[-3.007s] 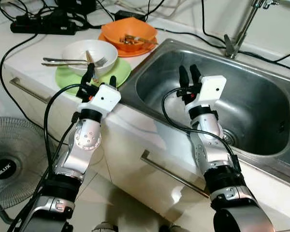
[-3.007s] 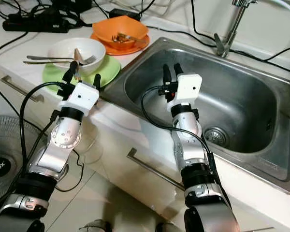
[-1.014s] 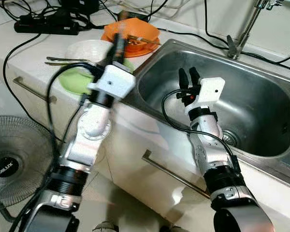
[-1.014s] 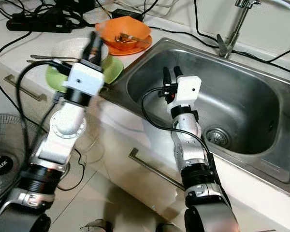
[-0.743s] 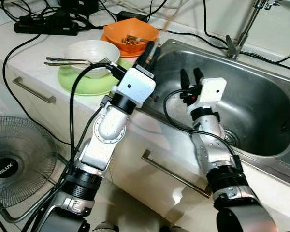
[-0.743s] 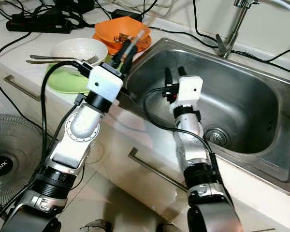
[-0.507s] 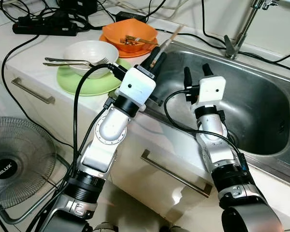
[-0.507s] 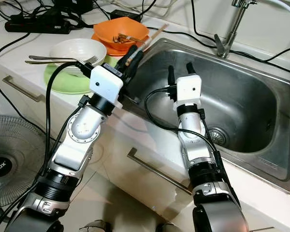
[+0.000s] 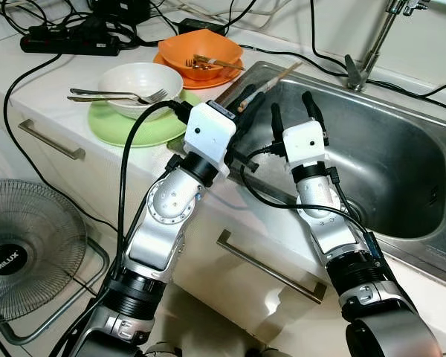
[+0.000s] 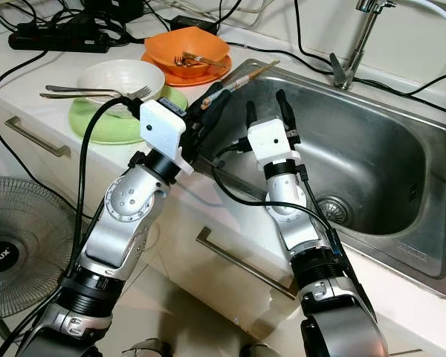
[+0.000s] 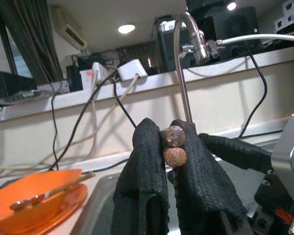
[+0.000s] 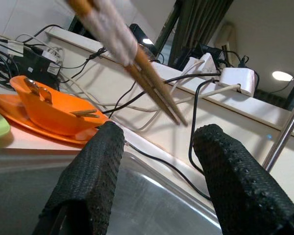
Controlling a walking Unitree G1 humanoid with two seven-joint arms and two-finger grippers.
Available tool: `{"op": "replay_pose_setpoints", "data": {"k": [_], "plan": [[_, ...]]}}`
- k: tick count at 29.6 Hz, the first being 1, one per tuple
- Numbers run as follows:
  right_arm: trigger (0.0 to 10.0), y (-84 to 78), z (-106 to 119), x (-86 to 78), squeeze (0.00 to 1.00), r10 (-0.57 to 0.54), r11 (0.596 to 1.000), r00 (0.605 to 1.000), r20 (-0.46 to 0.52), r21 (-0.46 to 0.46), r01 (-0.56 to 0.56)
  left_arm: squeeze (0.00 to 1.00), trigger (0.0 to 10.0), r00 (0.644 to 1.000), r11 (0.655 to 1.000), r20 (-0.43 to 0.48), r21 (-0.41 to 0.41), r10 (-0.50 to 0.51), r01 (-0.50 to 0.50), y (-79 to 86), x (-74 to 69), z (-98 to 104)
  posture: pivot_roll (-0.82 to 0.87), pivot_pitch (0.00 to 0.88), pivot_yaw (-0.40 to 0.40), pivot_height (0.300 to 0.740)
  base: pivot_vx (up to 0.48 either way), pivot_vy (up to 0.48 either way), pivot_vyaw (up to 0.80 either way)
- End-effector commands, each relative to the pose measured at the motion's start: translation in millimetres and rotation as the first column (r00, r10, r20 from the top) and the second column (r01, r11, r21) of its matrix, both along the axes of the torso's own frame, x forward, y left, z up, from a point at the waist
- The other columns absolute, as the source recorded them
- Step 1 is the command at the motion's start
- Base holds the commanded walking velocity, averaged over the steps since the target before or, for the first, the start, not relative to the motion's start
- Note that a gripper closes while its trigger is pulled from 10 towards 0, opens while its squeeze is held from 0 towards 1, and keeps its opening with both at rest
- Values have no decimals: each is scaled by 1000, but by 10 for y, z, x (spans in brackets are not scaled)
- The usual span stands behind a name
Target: Kitchen organization
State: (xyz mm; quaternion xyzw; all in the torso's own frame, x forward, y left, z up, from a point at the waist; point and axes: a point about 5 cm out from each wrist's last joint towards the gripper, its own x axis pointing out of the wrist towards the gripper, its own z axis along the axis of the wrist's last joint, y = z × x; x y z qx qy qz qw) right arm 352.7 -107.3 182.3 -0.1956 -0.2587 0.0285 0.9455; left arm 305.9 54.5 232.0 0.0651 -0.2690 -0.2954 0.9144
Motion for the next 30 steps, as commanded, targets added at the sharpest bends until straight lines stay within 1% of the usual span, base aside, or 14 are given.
{"op": "replay_pose_setpoints", "data": {"k": [1,5,9,12,15,16,17,19,23,27,30], "plan": [[10000,-3,-56,-5,0,-4,1000,1000,-8,-15,4,0,10000,1000,1000,8,-3,-26,26,-20,-37,35,126,87,-29,740,0,0,0],[10000,3,-55,-6,0,-6,1000,1000,-5,-14,6,0,10000,999,999,-21,-26,-41,40,-9,-39,39,126,86,-30,740,0,0,0],[10000,4,-51,-7,0,-9,1000,1000,0,-10,9,0,10000,993,993,-89,-96,-77,69,23,-25,28,127,87,-29,740,0,0,0],[10000,5,-51,-7,0,-10,1000,1000,1,-9,10,0,10000,990,991,-106,-110,-87,76,30,-21,27,127,87,-29,740,0,0,0],[10000,3,-51,-7,0,-12,1000,1000,2,-7,12,0,10000,983,983,-144,-165,-109,85,52,-14,39,127,87,-29,740,0,0,0],[10000,5,-49,-6,0,-12,1000,1000,3,-5,12,0,10000,977,974,-170,-207,-130,94,94,7,53,127,88,-28,740,0,0,0],[10000,5,-49,-6,0,-12,1000,1000,3,-5,12,0,10000,977,974,-170,-207,-130,94,94,7,53,127,88,-28,740,0,0,0],[10000,7,-51,-7,0,-10,1000,1000,2,-5,10,0,10000,967,965,-196,-239,-161,112,127,20,67,128,86,-28,740,0,0,0],[10000,22,-57,-9,0,-1,1000,1000,0,-4,1,0,10000,959,967,-213,-215,-185,138,128,9,55,127,86,-28,740,0,0,0],[10000,13,-47,-6,0,-2,1000,1000,4,-2,2,0,10000,945,958,-246,-237,-217,159,125,-11,51,125,84,-28,740,0,0,0],[10000,14,-46,-6,0,0,1000,1000,4,-2,0,0,10000,937,956,-259,-237,-234,173,126,-17,45,125,83,-28,740,0,0,0]]}}
